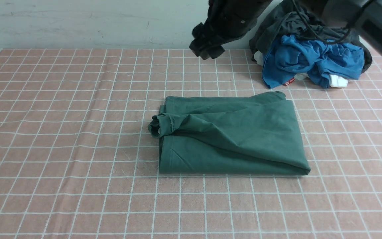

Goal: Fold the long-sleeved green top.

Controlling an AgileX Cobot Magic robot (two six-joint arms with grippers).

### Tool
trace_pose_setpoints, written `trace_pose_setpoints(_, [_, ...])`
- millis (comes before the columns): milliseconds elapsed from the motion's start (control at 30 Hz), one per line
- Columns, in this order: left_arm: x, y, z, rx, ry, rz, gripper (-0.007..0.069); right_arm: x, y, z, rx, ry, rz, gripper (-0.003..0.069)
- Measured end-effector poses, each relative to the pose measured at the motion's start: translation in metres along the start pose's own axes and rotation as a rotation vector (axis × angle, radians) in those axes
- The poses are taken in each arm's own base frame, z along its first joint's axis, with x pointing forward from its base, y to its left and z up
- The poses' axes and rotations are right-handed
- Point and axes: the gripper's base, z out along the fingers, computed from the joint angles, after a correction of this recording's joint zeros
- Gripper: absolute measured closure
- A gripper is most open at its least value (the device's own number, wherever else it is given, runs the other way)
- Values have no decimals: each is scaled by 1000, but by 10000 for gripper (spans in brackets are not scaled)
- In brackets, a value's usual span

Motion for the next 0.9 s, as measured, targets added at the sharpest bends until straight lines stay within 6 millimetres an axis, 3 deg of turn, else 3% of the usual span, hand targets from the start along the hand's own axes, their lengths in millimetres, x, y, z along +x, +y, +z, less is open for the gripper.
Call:
trace_pose_setpoints(67, [37,-16,-21,-36,37,-20,627,15,-10,17,44,79,12,271])
trace_pose_setpoints(133, [59,-26,-36,-67,14,-24,627,27,-16,37,51,144,36,308])
trace_pose_setpoints(267, [116,-49,-52,-111,-47,-38,627,57,-28,88,24,273,141,377])
trace_pose_setpoints(300, [121,-50,-50,-110,-42,-42,627,58,-29,90,22,277,151,382])
trace_pose_setpoints(367, [155,-64,-58,-122,-69,-45,627,67,-22,119,-29,290,207,410])
trace_pose_setpoints(500, [191,-74,-55,-127,-63,-90,627,73,-4,152,-110,284,252,428])
trace_pose_setpoints(533, [207,-78,-50,-122,-55,-112,627,77,10,167,-156,293,271,432])
trace_pose_setpoints(667, [231,-86,-45,-81,-45,-117,627,83,37,184,-217,325,261,434])
trace_pose_setpoints(900, [259,-98,-60,-68,-124,-76,627,67,62,170,-262,322,175,435])
